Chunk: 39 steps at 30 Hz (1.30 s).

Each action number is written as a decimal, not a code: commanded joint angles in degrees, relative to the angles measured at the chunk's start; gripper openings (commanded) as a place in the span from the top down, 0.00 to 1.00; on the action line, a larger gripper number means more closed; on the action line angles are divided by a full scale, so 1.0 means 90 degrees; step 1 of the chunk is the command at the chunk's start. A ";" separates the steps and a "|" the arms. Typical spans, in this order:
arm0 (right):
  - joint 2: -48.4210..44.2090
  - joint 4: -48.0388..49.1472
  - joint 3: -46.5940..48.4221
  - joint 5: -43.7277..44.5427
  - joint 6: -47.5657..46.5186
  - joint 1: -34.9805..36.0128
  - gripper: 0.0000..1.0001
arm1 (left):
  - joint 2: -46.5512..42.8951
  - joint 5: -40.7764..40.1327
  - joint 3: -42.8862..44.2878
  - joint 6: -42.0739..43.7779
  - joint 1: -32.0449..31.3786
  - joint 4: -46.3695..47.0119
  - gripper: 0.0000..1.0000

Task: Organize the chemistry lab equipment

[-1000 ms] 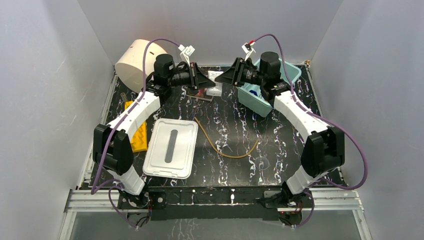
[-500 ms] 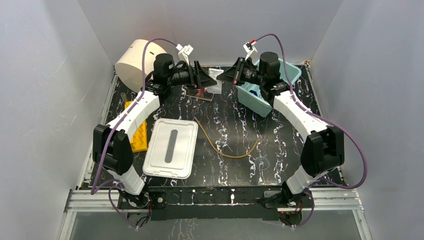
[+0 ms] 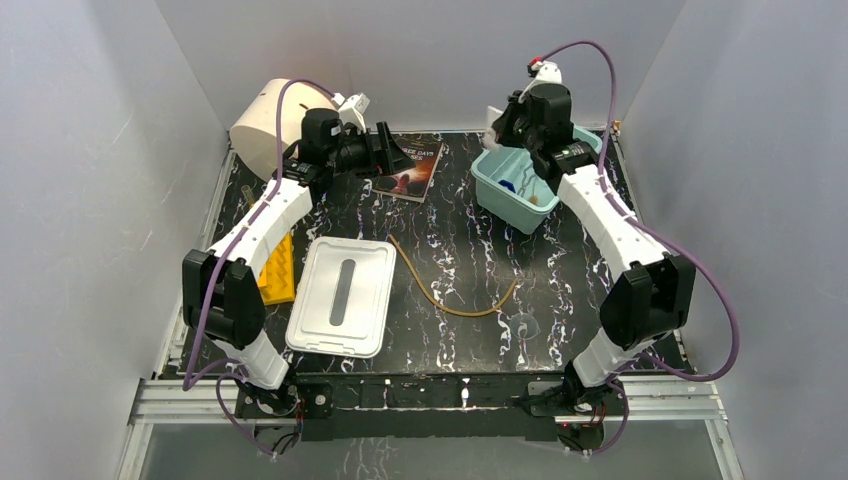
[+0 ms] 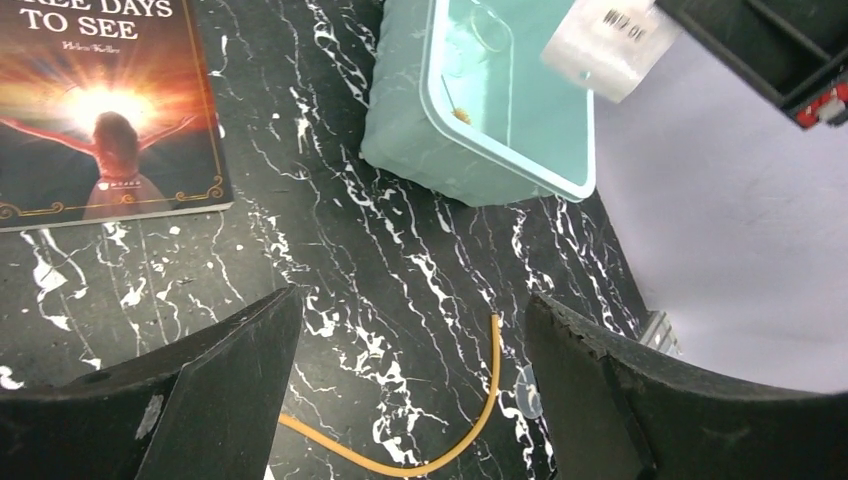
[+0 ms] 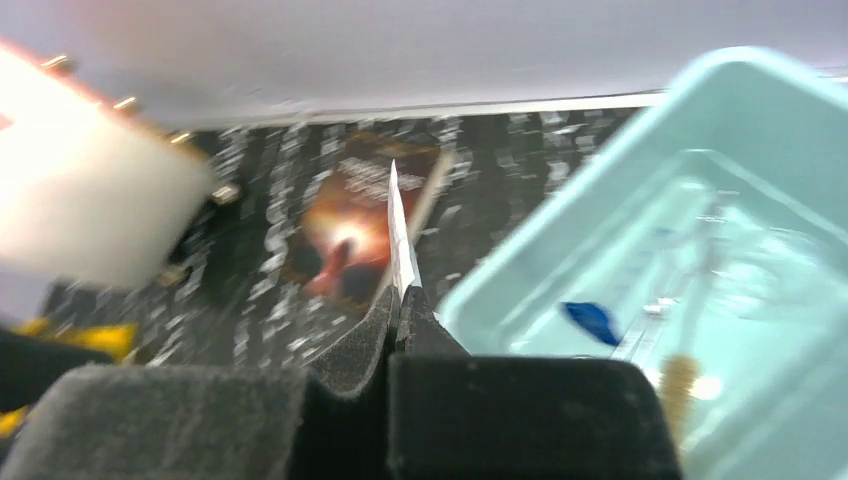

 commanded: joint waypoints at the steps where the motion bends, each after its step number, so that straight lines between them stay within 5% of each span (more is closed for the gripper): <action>1: 0.0270 -0.0739 0.0370 0.2397 -0.0448 -0.0322 1.00 | -0.0437 -0.0320 0.0004 0.0293 -0.0003 -0.0282 0.19; 8: 0.0987 -0.1083 0.0183 0.2127 -0.0197 -0.0675 1.00 | -0.0424 -0.0609 -0.0013 0.0515 -0.0005 -0.0529 0.18; 16: 0.2266 -0.1420 0.0907 -0.0429 0.0265 -0.1354 1.00 | -0.0368 -0.0785 -0.0028 0.0641 -0.0011 -0.0683 0.17; 22: 0.2880 -0.1179 0.1266 -0.1446 0.0613 -0.1567 1.00 | -0.0355 -0.0889 -0.0034 0.0694 -0.0007 -0.0819 0.16; 28: 0.3387 -0.1367 0.1932 -0.1542 0.0882 -0.1587 1.00 | -0.0241 -0.0940 0.0067 0.0727 -0.0005 -0.0894 0.16; 39: 0.3782 -0.2326 0.2596 -0.0099 0.1080 -0.1579 0.93 | -0.0090 -0.0998 0.0224 0.0739 -0.0003 -0.0973 0.16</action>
